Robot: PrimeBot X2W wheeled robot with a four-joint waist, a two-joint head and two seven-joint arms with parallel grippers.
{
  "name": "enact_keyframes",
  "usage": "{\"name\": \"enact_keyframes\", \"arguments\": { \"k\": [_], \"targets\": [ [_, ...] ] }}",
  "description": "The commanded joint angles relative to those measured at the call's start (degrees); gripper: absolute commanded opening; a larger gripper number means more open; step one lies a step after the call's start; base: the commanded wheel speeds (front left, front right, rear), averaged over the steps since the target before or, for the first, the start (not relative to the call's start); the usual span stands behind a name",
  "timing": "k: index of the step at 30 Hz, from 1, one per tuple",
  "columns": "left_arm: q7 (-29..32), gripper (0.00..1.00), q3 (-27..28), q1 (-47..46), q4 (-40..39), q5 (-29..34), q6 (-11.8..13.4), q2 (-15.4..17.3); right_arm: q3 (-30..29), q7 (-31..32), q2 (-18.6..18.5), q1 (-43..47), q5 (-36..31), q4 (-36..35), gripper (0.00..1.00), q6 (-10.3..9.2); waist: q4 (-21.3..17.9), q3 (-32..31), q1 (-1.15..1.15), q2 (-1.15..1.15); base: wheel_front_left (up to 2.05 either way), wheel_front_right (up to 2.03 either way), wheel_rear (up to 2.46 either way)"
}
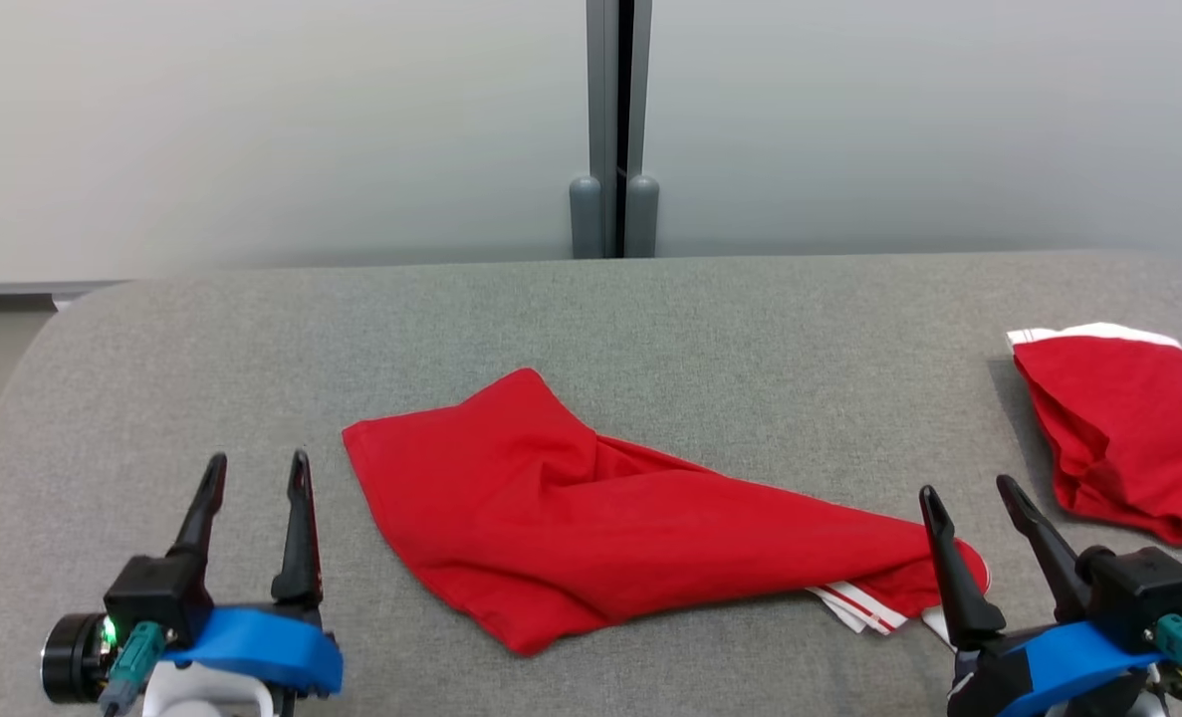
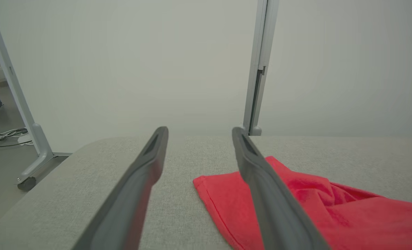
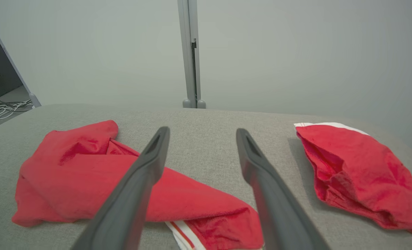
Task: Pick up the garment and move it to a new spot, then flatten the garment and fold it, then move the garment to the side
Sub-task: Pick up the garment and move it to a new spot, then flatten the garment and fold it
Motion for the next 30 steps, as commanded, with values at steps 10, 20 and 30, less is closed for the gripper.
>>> {"name": "enact_keyframes", "arguments": {
  "k": [10, 20, 30],
  "targets": [
    [2.5, 1.0, -2.0, 5.7, -2.9, 0.2, -0.3, 2.0, -1.2, 1.7, 0.0, 5.0, -0.4, -1.6, 1.0, 0.0, -1.2, -3.2, 0.01, 0.0, 0.0, 0.0, 0.0],
    [4.0, 1.0, -2.7, 7.6, -4.6, -0.2, 0.9, 2.4, -1.1, 2.4, 0.6, 6.6, -0.4, -3.4, 1.0, 0.0, -1.5, -4.0, 0.01, 0.0, 0.0, 0.0, 0.0],
    [4.0, 1.0, -2.8, 7.6, -5.3, -0.5, 1.3, 2.8, -1.2, 2.4, 0.7, 6.4, -0.2, -3.1, 1.0, 0.0, -1.3, -3.9, 0.01, 0.0, 0.0, 0.0, 0.0]
  ]
}}
